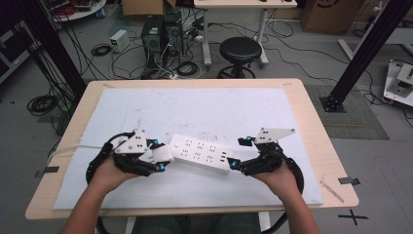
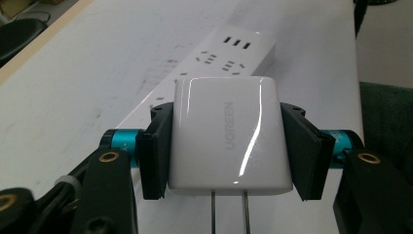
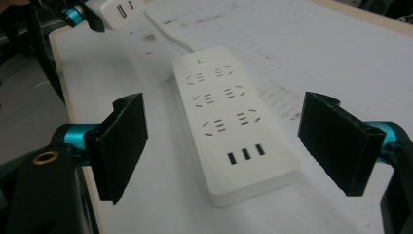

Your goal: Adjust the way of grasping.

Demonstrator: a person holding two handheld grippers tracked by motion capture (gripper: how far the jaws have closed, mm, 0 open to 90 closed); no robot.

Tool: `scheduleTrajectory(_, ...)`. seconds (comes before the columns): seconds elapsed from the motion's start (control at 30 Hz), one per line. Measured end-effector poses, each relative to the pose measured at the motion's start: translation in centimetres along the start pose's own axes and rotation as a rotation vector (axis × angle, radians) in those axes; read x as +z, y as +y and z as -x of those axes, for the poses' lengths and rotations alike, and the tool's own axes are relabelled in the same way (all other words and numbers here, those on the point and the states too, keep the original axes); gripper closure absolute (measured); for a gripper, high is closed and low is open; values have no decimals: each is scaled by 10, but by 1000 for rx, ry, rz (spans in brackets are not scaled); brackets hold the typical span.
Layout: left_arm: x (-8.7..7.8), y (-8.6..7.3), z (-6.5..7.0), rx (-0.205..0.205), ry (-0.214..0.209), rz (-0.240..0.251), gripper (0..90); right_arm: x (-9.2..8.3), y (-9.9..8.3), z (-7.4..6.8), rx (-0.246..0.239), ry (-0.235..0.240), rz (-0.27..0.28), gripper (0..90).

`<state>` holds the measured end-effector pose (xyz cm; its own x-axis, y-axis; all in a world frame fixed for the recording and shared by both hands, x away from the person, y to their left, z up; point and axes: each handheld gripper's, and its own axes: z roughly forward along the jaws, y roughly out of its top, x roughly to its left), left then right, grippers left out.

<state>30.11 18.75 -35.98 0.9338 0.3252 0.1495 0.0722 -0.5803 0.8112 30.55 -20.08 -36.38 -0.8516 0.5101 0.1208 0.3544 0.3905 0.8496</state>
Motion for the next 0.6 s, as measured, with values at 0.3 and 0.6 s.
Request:
scheduleTrajectory(0.3, 33, 9, 29, 113, -18, 27, 424, 27, -3, -12, 89, 108, -5, 187)
scheduleTrajectory(0.6, 52, 17, 55, 234, 4, 69, 424, 53, -2, -25, 184, 223, -11, 187)
